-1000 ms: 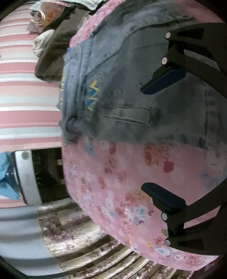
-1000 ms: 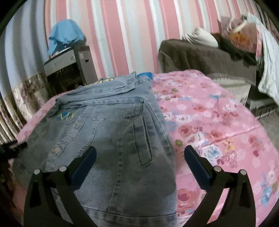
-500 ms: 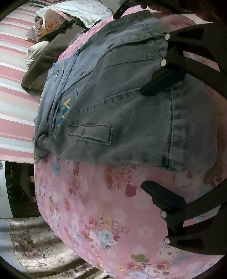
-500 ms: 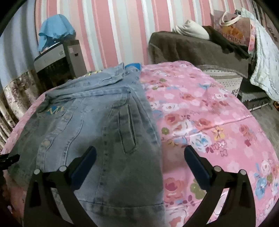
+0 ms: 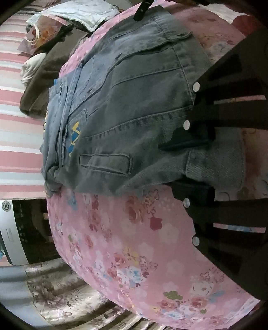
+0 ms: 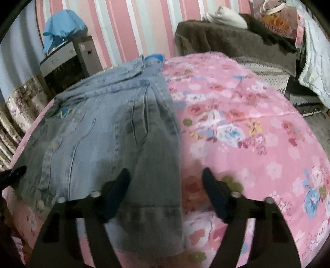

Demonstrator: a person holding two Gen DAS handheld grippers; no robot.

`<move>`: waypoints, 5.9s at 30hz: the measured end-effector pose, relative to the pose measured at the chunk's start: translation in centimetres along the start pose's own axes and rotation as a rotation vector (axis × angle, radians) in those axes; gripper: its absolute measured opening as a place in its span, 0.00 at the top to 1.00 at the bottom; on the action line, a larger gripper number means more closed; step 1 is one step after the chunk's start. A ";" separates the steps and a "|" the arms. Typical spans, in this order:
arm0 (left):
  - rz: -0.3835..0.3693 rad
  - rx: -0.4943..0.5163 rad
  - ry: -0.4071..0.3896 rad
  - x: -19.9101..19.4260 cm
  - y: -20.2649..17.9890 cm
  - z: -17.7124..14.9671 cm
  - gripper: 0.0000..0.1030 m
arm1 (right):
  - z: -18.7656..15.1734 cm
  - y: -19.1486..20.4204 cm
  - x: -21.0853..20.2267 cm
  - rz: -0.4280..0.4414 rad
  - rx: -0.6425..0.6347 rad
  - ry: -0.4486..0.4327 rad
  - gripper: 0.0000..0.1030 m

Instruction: Fold large clothes

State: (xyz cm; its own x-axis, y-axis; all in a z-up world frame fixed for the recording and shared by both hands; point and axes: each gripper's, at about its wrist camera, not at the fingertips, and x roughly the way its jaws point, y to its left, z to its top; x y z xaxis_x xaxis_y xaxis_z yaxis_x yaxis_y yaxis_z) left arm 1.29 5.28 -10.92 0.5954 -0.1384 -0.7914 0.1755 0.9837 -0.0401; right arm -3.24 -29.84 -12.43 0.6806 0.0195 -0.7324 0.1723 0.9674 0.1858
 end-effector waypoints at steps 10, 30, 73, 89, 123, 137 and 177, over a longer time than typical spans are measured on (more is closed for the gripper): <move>-0.021 0.029 -0.007 0.1 0.0 0.3 0.84 | -0.1 0.9 -0.4 0.145 -0.006 0.023 0.86; -0.037 0.044 -0.183 -0.8 0.3 14.5 0.88 | 14.3 4.5 -1.1 0.172 -0.098 -0.219 0.90; 0.089 0.134 -0.183 10.4 1.6 31.3 0.03 | 28.0 1.4 9.9 0.132 -0.140 -0.161 0.43; 0.098 0.046 -0.135 10.1 7.8 23.3 0.03 | 23.6 -0.2 12.9 0.078 -0.139 -0.091 0.43; -0.230 -0.004 0.010 19.0 5.3 36.9 0.49 | 35.6 0.0 22.0 0.271 -0.046 0.029 0.85; -0.007 0.063 -0.087 16.5 7.1 35.7 0.05 | 33.8 2.1 18.2 0.174 -0.276 -0.070 0.42; -0.033 0.133 -0.113 13.8 7.3 31.8 0.03 | 32.1 4.3 21.4 0.120 -0.273 -0.045 0.92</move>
State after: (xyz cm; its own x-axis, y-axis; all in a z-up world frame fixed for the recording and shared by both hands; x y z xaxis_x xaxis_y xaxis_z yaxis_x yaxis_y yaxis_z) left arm 35.68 6.88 -2.72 0.6706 -0.1896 -0.7172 0.2938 0.9556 0.0220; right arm 34.91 -33.40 -6.30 0.7166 0.1326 -0.6847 -0.1053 0.9911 0.0817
